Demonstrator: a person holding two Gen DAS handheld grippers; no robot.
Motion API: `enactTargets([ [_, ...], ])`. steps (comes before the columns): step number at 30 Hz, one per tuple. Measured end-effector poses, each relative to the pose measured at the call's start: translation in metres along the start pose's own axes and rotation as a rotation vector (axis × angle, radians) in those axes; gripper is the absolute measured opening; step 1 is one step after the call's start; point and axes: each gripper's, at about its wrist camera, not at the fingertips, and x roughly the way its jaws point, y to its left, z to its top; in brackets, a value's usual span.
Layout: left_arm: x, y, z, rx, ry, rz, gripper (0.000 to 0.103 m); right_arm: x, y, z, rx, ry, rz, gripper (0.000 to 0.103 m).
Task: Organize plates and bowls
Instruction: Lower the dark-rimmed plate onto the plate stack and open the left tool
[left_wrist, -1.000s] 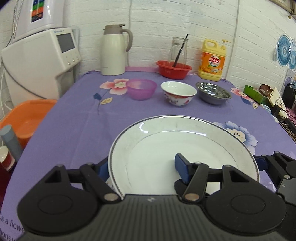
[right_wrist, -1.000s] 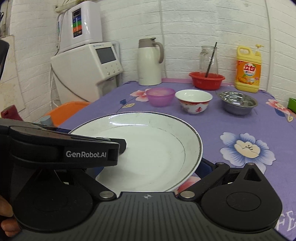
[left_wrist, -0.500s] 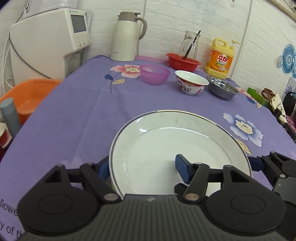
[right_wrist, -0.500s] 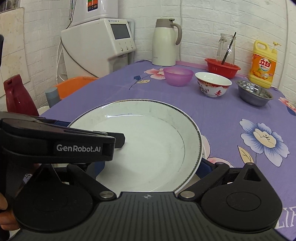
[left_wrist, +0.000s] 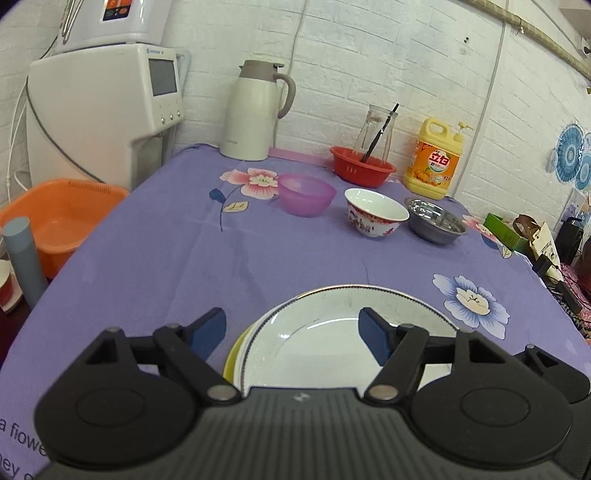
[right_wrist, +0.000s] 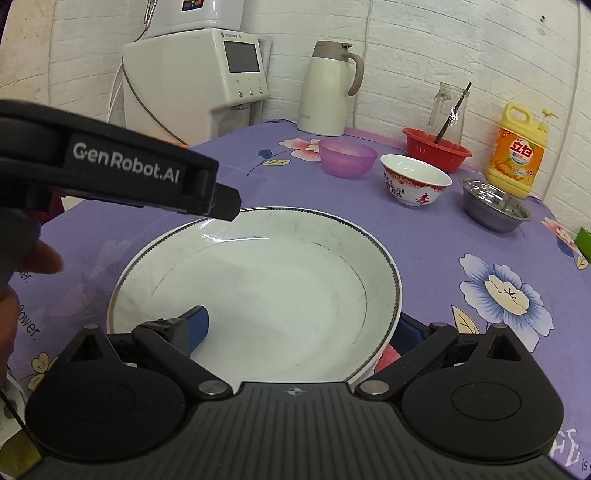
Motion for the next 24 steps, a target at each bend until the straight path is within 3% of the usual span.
enactTargets([
  [6,0.001,-0.012,0.005,0.017,-0.006,-0.016,0.072,-0.023,-0.059,-0.002,0.262,-0.084,-0.002,0.103],
  [24,0.030,-0.085,0.006,0.097,0.069,-0.078,0.072,-0.033,-0.130,-0.040,0.448,-0.036,-0.097,0.103],
])
